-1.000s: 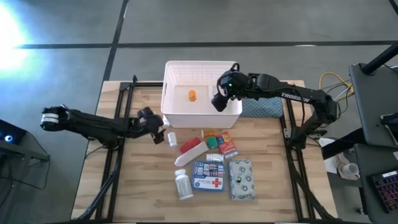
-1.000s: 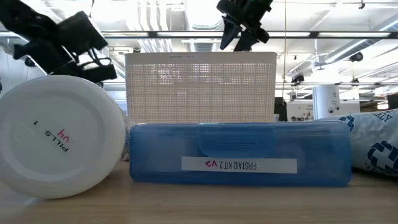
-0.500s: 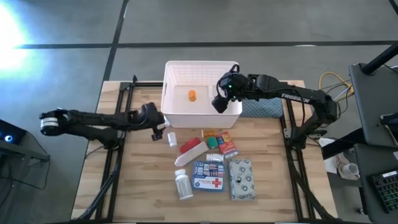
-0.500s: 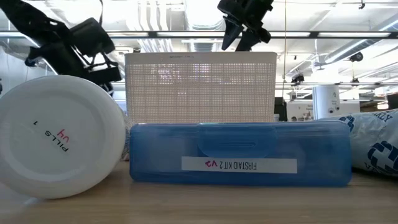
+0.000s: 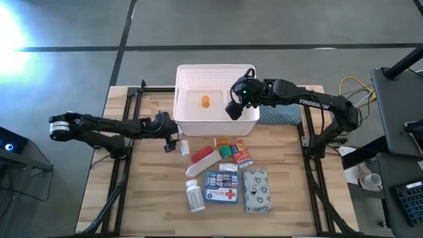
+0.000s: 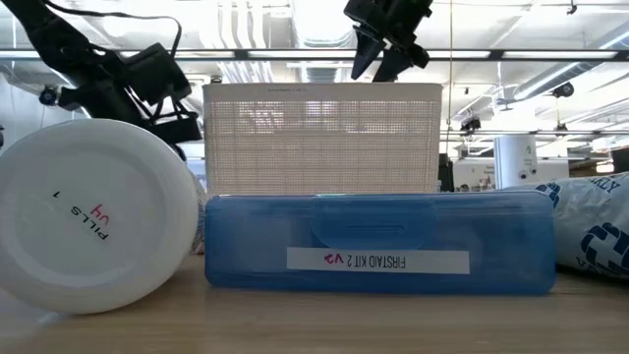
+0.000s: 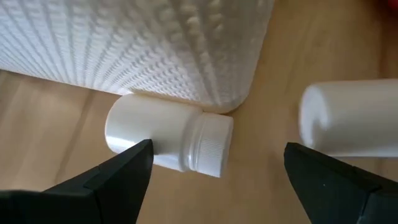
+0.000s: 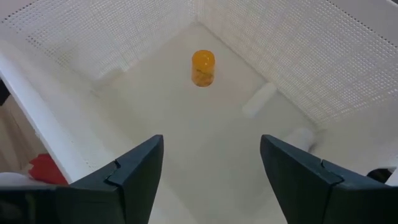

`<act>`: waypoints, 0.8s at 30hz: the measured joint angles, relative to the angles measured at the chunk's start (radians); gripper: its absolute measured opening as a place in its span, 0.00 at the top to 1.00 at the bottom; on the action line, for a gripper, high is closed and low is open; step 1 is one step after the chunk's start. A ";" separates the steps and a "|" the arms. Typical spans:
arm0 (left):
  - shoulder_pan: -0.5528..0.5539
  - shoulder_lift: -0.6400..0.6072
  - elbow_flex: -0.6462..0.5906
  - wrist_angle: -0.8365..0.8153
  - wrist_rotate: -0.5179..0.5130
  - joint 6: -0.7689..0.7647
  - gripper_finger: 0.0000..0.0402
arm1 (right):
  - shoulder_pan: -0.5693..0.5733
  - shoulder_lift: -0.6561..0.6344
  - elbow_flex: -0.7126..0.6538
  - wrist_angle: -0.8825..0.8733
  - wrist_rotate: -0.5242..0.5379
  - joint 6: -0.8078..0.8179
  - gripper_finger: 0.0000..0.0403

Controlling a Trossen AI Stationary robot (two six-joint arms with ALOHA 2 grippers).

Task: Pick & place medical supplies in basket/bin
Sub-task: Put the white pill bottle into the white container

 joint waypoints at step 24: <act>-0.201 -0.188 0.000 -0.185 -0.096 -0.325 0.16 | 0.000 0.000 0.000 -0.007 0.004 -0.013 0.37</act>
